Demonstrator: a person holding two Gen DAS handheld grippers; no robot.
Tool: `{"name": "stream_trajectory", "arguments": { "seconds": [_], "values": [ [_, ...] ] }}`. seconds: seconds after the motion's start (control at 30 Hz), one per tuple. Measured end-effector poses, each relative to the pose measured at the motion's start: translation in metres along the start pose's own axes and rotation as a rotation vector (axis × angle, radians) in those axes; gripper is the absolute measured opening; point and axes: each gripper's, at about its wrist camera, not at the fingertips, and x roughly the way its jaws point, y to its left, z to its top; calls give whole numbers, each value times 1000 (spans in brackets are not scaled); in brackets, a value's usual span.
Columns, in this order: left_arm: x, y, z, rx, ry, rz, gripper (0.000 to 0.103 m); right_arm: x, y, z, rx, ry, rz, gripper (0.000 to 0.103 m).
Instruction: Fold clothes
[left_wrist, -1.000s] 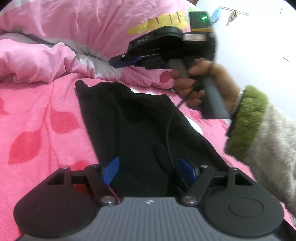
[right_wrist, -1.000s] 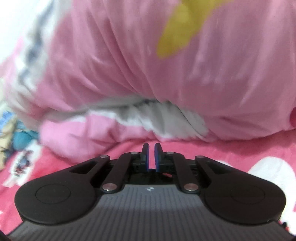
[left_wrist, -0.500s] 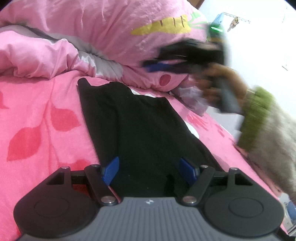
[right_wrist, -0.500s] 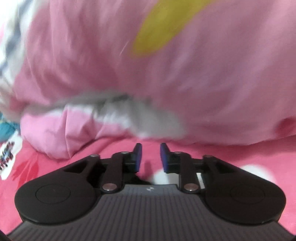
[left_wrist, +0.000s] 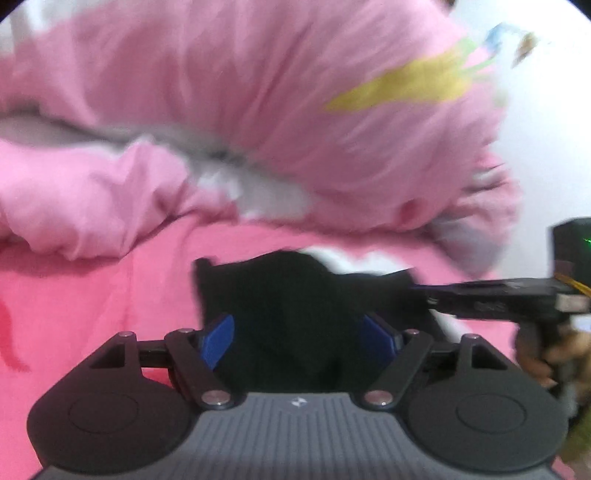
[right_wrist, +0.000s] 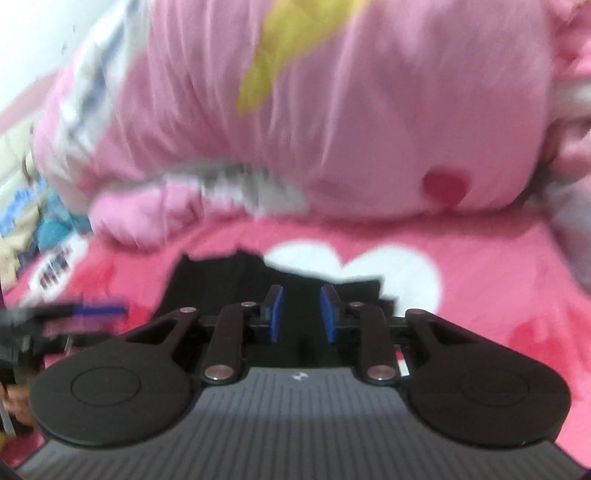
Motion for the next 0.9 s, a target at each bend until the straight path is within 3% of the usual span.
{"name": "stream_trajectory", "arguments": {
  "seconds": [0.03, 0.1, 0.17, 0.3, 0.4, 0.53, 0.6, 0.77, 0.9],
  "values": [
    [12, 6, -1, 2, 27, 35, 72, 15, -2, -6, -10, 10, -10, 19],
    [11, 18, -4, 19, 15, 21, 70, 36, -15, -12, 5, 27, -26, 15],
    [9, 27, -5, 24, 9, 12, 70, 42, -39, -16, 69, 3, -56, 0],
    [1, 35, 4, -13, 22, 12, 71, 27, -85, -22, 203, -42, -157, 3],
    [-33, 24, -6, 28, 39, 10, 73, -4, -87, -27, 222, -78, -162, 7],
    [-78, 9, -19, 83, 61, 8, 75, -65, -34, -34, 29, -135, -103, 7],
    [-101, 2, -26, 111, 72, 7, 75, -86, 3, -46, -89, -109, -61, 7],
    [-162, -14, -75, 85, 148, -72, 75, -114, 91, -107, -318, 33, 113, 6],
    [-201, -25, -122, 8, 222, -153, 75, -101, 110, -159, -355, 183, 107, 5]
  ]
}}
